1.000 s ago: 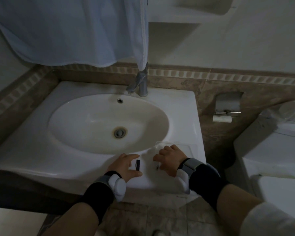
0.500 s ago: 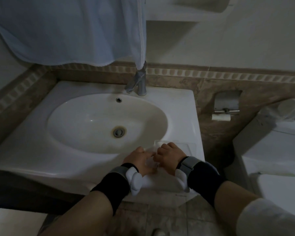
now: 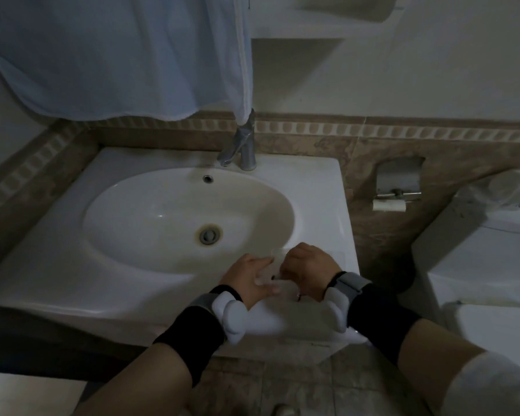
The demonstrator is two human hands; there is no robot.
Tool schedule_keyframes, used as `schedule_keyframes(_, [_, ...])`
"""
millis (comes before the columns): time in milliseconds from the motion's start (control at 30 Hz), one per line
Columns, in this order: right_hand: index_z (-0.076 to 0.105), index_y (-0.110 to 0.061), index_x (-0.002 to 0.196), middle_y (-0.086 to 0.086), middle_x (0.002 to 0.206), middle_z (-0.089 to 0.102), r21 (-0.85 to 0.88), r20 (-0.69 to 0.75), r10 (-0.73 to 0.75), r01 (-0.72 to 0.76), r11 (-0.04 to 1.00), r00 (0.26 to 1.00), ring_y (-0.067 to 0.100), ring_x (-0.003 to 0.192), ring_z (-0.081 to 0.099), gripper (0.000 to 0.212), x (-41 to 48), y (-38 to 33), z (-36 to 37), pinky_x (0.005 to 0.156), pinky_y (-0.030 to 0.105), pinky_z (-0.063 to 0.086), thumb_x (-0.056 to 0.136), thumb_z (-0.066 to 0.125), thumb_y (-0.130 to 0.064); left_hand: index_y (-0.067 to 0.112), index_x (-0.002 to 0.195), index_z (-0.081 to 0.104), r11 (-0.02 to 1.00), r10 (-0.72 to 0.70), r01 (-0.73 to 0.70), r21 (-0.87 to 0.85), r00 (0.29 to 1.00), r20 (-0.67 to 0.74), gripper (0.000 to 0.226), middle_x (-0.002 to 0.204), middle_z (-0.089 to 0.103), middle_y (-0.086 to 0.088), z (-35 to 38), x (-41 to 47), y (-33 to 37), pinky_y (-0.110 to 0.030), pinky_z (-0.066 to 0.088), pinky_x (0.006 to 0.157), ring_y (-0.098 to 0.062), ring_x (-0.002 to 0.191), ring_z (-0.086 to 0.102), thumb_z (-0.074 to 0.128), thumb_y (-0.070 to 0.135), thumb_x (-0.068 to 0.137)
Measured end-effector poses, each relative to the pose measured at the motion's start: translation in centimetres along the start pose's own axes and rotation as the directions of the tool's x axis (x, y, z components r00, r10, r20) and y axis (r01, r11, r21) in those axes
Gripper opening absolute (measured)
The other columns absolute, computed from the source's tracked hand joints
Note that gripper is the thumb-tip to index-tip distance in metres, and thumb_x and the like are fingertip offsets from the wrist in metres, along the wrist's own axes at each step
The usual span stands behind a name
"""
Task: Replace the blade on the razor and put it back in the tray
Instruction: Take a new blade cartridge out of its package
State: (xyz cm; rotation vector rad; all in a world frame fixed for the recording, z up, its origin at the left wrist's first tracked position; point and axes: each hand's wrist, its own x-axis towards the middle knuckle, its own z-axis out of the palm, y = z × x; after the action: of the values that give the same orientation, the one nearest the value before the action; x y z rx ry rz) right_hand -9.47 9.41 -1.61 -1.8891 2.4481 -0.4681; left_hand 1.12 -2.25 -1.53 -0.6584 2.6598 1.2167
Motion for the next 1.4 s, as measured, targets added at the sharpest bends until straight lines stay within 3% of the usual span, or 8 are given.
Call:
schedule_keyframes(67, [0.072,-0.007,0.075,0.008,0.079,0.069,0.302,0.018,0.275,-0.268,0.915,0.961,0.018,0.074,0.062,0.006,0.1,-0.3,-1.0,0.068,0.024,0.053,0.074,0.070,-0.013,0.010,0.128,0.048,0.983,0.018,-0.027,-0.184,0.999,-0.050,0.054,0.111,0.054,-0.004,-0.1,-0.2,0.5,-0.013,0.038,0.083,-0.016,0.107,0.055,0.068,0.013,0.077])
schedule_keyframes(133, [0.066,-0.009,0.071,0.004,0.072,0.066,0.648,0.236,0.429,-0.470,0.599,0.872,0.005,0.069,0.059,0.009,-0.2,-0.7,-1.5,0.071,0.019,0.049,0.080,0.066,-0.005,0.005,0.118,0.057,0.939,0.053,-0.074,-0.335,0.996,-0.073,0.038,0.098,0.059,-0.001,-0.1,-0.5,1.1,-0.007,0.042,0.072,0.000,0.089,0.062,0.063,0.002,0.080])
schedule_keyframes(333, [0.061,-0.010,0.065,-0.008,0.039,0.062,0.877,0.329,0.590,-0.471,0.100,0.738,0.002,0.042,0.058,0.023,-0.9,-1.0,-1.3,0.049,0.010,0.052,0.084,0.059,0.003,0.004,0.108,0.063,0.901,0.033,-0.070,-0.428,0.995,-0.094,0.026,0.085,0.063,-0.005,0.5,-0.6,1.7,-0.005,0.049,0.060,0.005,0.064,0.061,0.056,-0.001,0.084])
schedule_keyframes(600, [0.069,-0.006,0.104,0.007,0.088,0.064,0.715,0.252,0.614,-0.571,0.402,0.748,0.018,0.086,0.057,0.028,-1.1,-3.5,-2.3,0.082,0.028,0.044,0.091,0.051,-0.023,0.018,0.107,0.065,0.960,0.011,-0.062,-0.272,0.983,-0.185,0.027,0.096,0.071,-0.008,0.6,-0.4,2.2,-0.034,0.053,0.089,-0.023,0.091,0.066,0.064,0.020,0.080])
schedule_keyframes(767, [0.066,0.004,0.104,0.027,0.093,0.068,0.786,0.314,0.684,-0.584,0.202,0.659,0.028,0.075,0.065,0.026,-1.0,-3.2,-1.7,0.078,0.033,0.058,0.091,0.050,-0.013,0.024,0.115,0.060,0.985,-0.014,-0.020,-0.173,0.981,-0.191,0.039,0.085,0.060,-0.002,0.7,-0.5,2.5,-0.040,0.050,0.092,-0.027,0.093,0.063,0.067,0.024,0.077])
schedule_keyframes(967, [0.062,0.005,0.101,0.006,0.065,0.063,0.873,0.447,0.645,-0.460,-0.162,0.620,0.005,0.040,0.061,0.022,-1.2,-2.8,-1.9,0.047,0.017,0.054,0.093,0.045,-0.006,0.018,0.119,0.057,0.981,-0.001,-0.044,-0.188,0.971,-0.238,0.047,0.080,0.046,0.006,0.7,-0.7,2.6,-0.027,0.047,0.082,-0.016,0.080,0.052,0.071,0.020,0.074])
schedule_keyframes(1200, [0.061,-0.010,0.074,0.010,0.066,0.059,0.839,0.503,0.597,-0.518,-0.165,0.625,0.011,0.044,0.058,0.024,-1.4,-3.1,-2.4,0.045,0.017,0.052,0.094,0.046,-0.009,0.013,0.120,0.055,0.961,0.040,-0.100,-0.258,0.972,-0.230,0.052,0.096,0.050,0.000,0.5,-1.1,2.8,-0.007,0.038,0.067,-0.014,0.085,0.051,0.073,0.011,0.071])
schedule_keyframes(1400, [0.062,0.000,0.096,0.012,0.074,0.061,0.791,0.450,0.682,-0.612,-0.005,0.576,0.023,0.059,0.057,0.012,-1.5,-3.1,-2.5,0.048,0.020,0.051,0.088,0.055,-0.005,0.016,0.111,0.060,0.993,0.043,-0.068,-0.100,0.972,-0.232,0.050,0.098,0.053,0.004,0.6,-1.0,2.6,-0.026,0.047,0.085,-0.010,0.089,0.053,0.077,0.031,0.066])
